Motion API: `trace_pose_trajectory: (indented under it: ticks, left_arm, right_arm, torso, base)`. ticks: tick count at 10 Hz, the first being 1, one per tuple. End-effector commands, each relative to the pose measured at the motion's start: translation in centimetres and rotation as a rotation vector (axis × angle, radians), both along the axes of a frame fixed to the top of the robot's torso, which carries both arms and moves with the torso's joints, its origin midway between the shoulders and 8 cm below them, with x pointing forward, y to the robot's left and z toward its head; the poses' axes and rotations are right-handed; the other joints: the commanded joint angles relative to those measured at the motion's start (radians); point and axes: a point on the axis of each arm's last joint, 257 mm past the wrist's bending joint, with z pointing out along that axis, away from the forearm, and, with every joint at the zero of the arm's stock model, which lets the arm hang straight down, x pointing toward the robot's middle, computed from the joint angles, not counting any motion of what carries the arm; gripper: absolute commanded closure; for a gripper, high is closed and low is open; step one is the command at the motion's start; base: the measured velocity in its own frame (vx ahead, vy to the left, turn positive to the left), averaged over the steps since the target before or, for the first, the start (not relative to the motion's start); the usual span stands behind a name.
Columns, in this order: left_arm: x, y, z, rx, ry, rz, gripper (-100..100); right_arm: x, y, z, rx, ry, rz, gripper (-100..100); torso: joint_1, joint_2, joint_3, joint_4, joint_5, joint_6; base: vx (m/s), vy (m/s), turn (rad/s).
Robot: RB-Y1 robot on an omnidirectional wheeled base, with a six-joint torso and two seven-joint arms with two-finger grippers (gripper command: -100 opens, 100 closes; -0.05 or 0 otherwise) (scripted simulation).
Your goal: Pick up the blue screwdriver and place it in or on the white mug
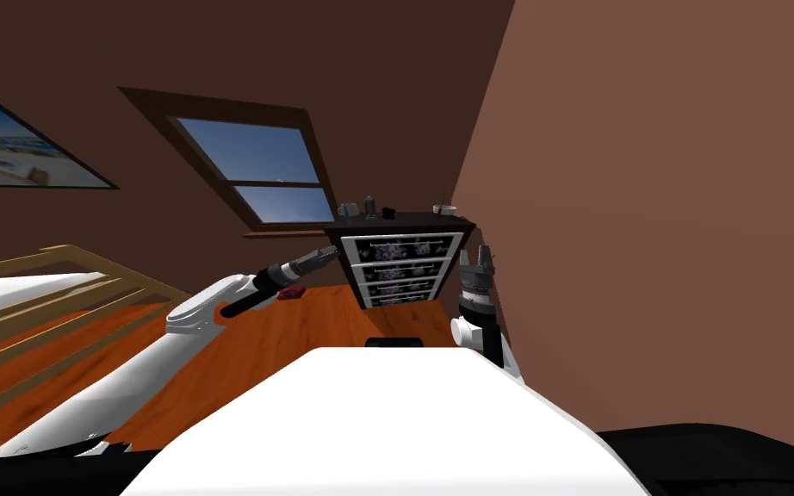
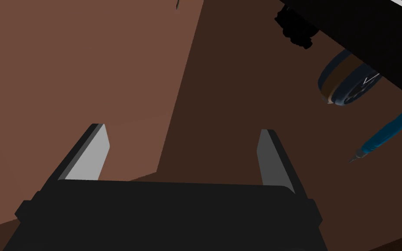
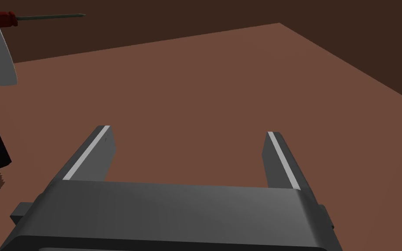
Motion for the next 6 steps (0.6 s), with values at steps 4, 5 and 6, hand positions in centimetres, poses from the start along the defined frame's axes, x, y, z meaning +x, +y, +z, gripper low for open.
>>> trace_pose_trajectory:
  ticks: [4, 5, 6]
  left_arm:
    - [1.2, 1.5, 0.6, 0.107, 0.031, -0.011, -100]
    - [1.7, 2.0, 0.8, 0.131, 0.044, -0.011, -100]
    - [1.7, 2.1, 1.0, 0.155, 0.045, -0.013, -100]
  right_arm:
    - [0.0, 0.0, 0.0, 0.0, 0.0, 0.0, 0]
    - [0.0, 0.0, 0.0, 0.0, 0.0, 0.0, 0]
    - [0.0, 0.0, 0.0, 0.0, 0.0, 0.0, 0]
  torso:
    - [0.0, -0.001, 0.0, 0.0, 0.0, 0.0]
    - [0.0, -0.001, -0.001, 0.0, 0.0, 0.0]
    - [-0.001, -0.004, -0.002, -0.001, 0.0, 0.0]
  base:
    - [0.053, -0.032, 0.059]
    - [0.115, -0.053, 0.086]
    - [0.097, -0.039, 0.03]
